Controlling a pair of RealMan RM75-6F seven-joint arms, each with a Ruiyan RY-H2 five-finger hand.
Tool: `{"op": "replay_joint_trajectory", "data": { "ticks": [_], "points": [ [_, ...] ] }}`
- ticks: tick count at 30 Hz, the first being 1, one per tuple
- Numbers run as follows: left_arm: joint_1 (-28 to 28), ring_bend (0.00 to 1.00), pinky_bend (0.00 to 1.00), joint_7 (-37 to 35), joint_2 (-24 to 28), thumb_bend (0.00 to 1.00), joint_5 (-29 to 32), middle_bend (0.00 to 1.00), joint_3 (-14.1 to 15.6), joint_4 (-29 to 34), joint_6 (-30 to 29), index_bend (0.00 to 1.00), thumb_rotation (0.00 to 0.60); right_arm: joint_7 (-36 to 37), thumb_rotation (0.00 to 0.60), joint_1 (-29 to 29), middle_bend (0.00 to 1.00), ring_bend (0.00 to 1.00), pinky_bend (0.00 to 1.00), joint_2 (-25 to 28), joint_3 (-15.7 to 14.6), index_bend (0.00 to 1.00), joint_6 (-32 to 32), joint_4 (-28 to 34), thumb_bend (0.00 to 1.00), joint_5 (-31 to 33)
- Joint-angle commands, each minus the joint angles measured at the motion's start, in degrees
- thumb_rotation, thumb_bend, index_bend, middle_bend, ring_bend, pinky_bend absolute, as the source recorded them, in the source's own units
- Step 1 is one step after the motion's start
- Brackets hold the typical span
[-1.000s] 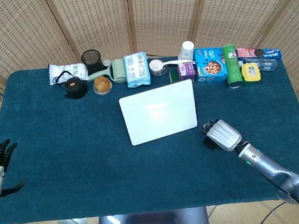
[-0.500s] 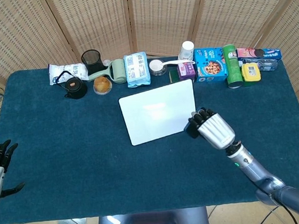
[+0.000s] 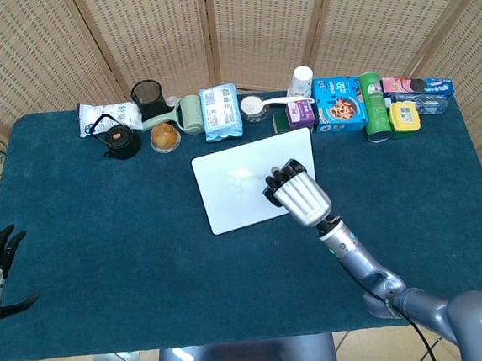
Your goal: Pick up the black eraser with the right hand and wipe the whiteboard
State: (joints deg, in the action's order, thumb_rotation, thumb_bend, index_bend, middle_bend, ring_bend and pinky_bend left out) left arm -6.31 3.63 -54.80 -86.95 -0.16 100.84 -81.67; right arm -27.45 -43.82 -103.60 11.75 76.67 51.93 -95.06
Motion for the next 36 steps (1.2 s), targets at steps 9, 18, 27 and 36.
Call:
{"op": "replay_joint_trajectory", "data": {
  "ticks": [9,18,27,36],
  "points": [
    [0.11,0.00,0.00,-0.59,0.18,0.11,-0.36,0.00,0.13,-0.13,-0.18,0.00,0.600,-5.62,0.600,-2.65,0.72,0.62,0.79,-7.69,2.27,0.68,-3.42,-7.89,0.32,5.29],
    [-0.01,0.00,0.00,-1.11,0.47,0.11,-0.01,0.00,-0.05,-0.11,0.03,0.00,0.600,-5.88,0.600,-3.13,0.66,0.60,0.80,-11.07,3.78,0.58,-3.93,-12.83,0.31,8.65],
    [-0.03,0.00,0.00,-1.17,0.54,0.11,-0.10,0.00,0.00,-0.13,0.09,0.00,0.600,-7.41,0.600,-2.73,0.37,0.35,0.73,-13.12,4.89,0.16,-2.74,-14.38,0.00,11.43],
    [0.05,0.00,0.00,-1.30,0.55,0.11,-0.29,0.00,0.02,-0.26,-0.12,0.00,0.600,-7.29,0.600,-2.28,0.36,0.33,0.71,-11.41,3.78,0.15,0.12,-11.59,0.00,10.63]
  ]
}}
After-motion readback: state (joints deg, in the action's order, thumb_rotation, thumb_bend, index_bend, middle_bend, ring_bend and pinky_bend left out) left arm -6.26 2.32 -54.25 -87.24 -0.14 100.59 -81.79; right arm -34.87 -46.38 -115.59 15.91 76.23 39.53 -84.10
